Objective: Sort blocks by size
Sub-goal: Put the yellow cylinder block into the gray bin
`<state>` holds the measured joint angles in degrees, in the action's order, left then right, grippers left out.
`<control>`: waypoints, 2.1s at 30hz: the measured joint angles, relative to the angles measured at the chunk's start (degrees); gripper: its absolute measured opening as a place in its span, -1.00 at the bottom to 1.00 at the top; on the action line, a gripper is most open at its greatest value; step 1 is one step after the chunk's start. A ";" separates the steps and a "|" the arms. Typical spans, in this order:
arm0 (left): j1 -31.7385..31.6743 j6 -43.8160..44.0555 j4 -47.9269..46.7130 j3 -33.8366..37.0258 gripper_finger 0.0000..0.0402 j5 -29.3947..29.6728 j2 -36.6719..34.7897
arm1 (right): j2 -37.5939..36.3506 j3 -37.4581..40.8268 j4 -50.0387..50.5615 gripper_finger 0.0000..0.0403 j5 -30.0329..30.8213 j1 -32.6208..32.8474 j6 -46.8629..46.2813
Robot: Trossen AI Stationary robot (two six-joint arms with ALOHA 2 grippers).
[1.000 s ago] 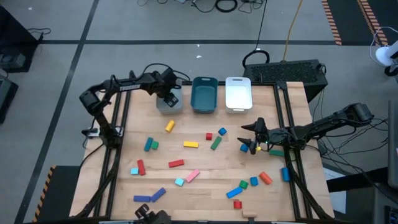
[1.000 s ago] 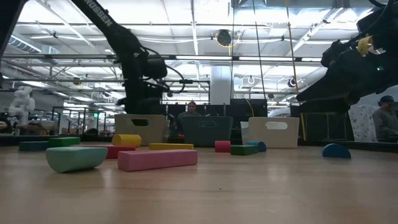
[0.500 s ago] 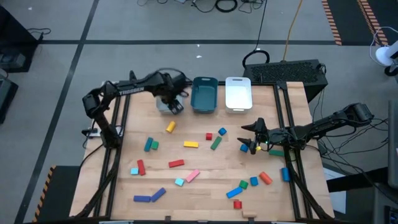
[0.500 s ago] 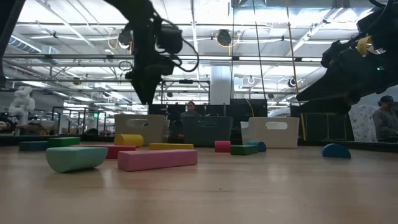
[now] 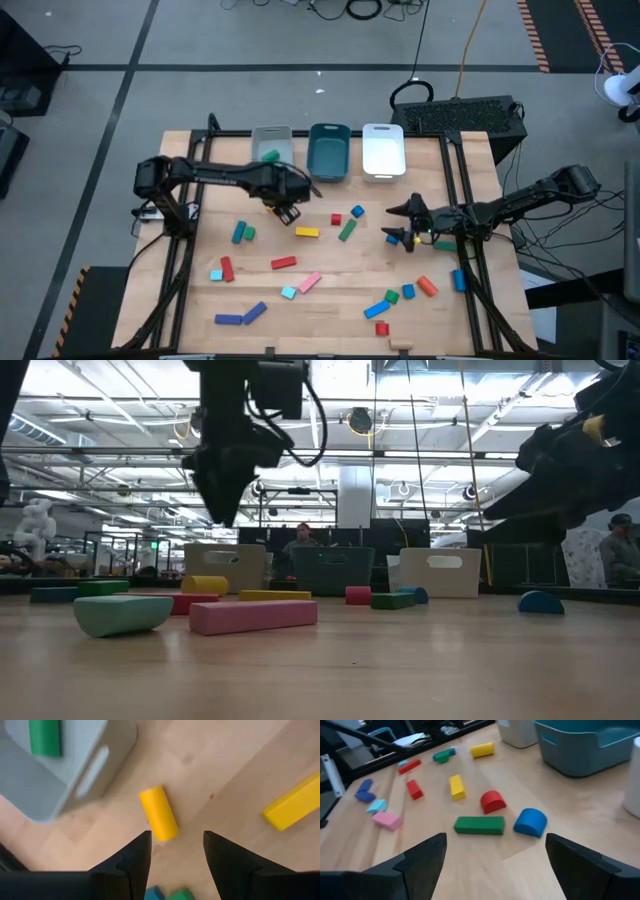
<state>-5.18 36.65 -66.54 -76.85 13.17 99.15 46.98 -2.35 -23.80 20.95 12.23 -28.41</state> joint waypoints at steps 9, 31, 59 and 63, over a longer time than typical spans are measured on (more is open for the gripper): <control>-0.62 4.58 5.27 7.51 0.24 0.88 0.02 | -0.02 0.00 -1.70 0.62 -0.08 1.77 0.59; -4.71 2.00 22.61 19.31 0.39 -3.26 0.04 | -0.02 0.00 -1.63 0.62 -0.06 1.77 0.34; -3.74 -0.10 18.02 16.08 -0.32 -4.37 -0.29 | 0.00 0.00 -1.63 0.62 0.30 1.77 -0.95; -3.68 0.01 16.38 16.02 -0.32 -4.38 -3.20 | 0.00 0.00 -1.60 0.58 0.31 1.76 -0.96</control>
<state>-8.86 36.66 -50.16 -60.83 8.79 95.95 46.98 -2.35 -25.40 21.26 13.99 -29.37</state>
